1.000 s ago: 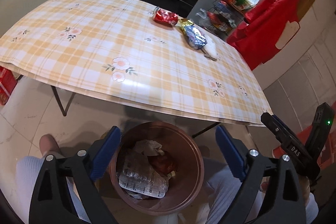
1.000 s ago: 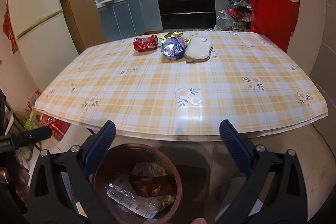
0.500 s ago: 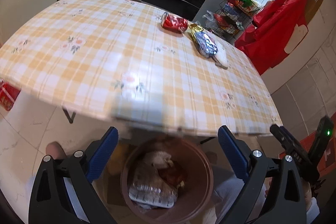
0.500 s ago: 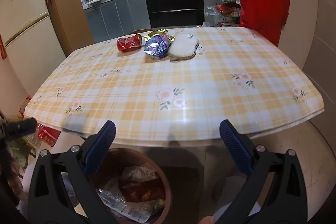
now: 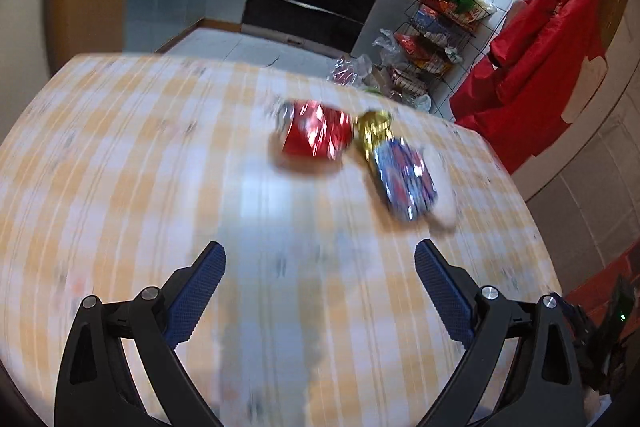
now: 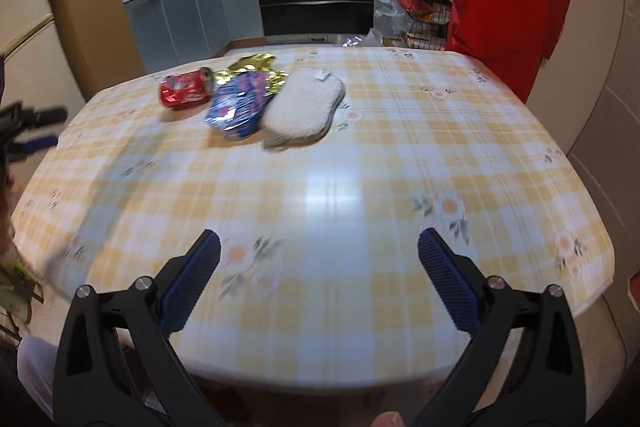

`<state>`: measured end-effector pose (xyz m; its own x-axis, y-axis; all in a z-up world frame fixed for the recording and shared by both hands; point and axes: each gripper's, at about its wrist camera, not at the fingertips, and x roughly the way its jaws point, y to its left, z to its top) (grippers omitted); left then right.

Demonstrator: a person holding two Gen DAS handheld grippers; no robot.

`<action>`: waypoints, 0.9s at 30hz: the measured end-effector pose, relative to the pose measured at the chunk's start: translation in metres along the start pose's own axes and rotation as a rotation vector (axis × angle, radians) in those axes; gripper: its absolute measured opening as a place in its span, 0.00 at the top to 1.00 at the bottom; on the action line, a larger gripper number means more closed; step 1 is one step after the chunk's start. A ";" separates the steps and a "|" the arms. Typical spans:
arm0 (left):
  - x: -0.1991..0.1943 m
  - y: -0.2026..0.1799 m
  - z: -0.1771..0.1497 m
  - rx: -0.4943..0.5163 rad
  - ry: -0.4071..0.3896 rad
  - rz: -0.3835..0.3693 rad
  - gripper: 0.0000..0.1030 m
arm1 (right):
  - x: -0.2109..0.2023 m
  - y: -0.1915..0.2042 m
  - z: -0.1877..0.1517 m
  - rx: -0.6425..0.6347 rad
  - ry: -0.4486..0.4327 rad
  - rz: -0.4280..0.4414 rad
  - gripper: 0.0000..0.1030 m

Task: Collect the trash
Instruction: 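Grasp the crushed red can with the left tool while the right tool grasps the grey sponge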

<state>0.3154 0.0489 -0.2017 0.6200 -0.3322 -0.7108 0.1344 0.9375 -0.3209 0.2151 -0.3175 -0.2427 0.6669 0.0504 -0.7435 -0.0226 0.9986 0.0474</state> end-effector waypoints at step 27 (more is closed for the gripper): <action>0.164 0.050 0.078 0.029 0.051 0.059 0.78 | 0.198 -0.008 0.145 0.148 0.097 0.049 0.05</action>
<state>0.4837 0.0492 -0.2853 0.5873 -0.2805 -0.7592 0.1218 0.9580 -0.2597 0.4551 -0.3174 -0.2936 0.5924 0.1075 -0.7985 0.0612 0.9822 0.1777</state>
